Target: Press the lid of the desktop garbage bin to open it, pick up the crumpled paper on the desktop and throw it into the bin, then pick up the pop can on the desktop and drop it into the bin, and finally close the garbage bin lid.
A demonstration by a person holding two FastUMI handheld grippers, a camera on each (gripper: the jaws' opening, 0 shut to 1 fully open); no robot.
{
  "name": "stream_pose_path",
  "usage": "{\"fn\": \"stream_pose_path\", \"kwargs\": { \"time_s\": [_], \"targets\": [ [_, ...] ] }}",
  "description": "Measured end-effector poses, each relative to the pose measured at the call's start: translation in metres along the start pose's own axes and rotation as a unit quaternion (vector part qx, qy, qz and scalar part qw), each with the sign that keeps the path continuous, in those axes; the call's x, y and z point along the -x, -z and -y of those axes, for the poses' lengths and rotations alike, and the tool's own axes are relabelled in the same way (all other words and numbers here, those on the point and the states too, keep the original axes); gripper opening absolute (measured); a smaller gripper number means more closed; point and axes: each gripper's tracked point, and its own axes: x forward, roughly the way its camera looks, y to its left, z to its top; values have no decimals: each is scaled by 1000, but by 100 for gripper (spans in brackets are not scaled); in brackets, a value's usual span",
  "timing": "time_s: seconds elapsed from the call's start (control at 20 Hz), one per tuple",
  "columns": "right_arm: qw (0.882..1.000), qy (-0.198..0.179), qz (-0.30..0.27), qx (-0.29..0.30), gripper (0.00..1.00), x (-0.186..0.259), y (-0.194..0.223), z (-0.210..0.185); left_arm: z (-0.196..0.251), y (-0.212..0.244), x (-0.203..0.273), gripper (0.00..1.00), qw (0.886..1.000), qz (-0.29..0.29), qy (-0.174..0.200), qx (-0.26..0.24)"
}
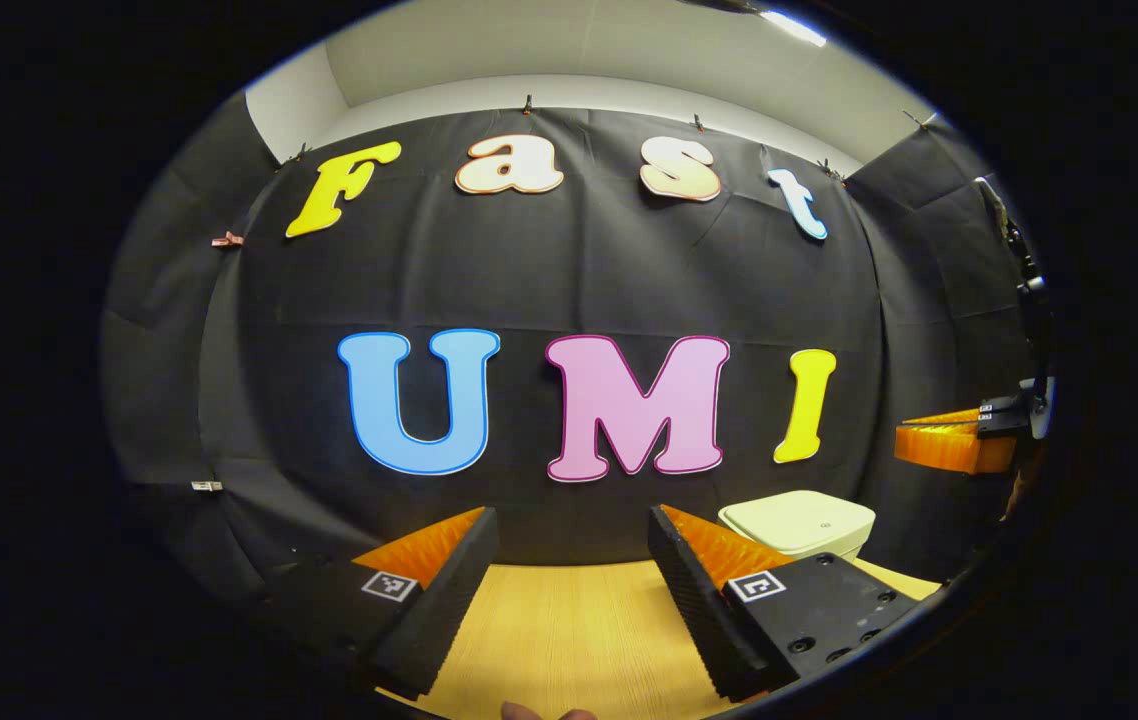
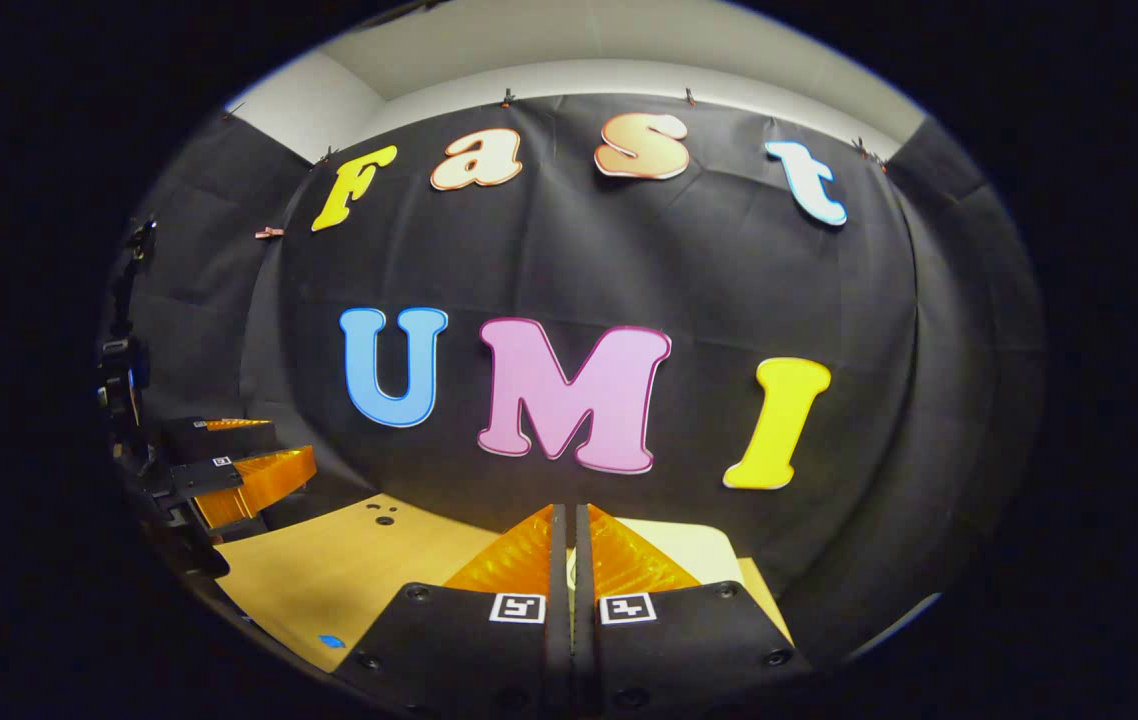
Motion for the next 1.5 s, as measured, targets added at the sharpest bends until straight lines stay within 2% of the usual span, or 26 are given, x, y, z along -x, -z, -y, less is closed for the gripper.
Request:
{"fn": "stream_pose_path", "kwargs": {
  "time_s": [0.05,0.3,0.45,0.75,1.1,1.5],
  "targets": [
    [1000,6,-6,6,5,-1,1,8,0,1,0,97,1000,0,-1,0],
    [999,12,-37,16,5,-13,6,32,-3,2,2,97,1000,-1,-3,0],
    [998,7,-65,-1,5,-25,12,41,-3,2,3,97,1000,0,-4,1],
    [994,1,-109,7,5,-56,28,66,-3,3,6,97,1000,0,-7,2],
    [986,-19,-167,-21,5,-90,60,78,-8,4,11,97,1000,-4,-18,0],
    [973,-19,-229,-28,5,-126,109,94,-13,7,14,97,1000,-7,-31,-4]
  ]
}}
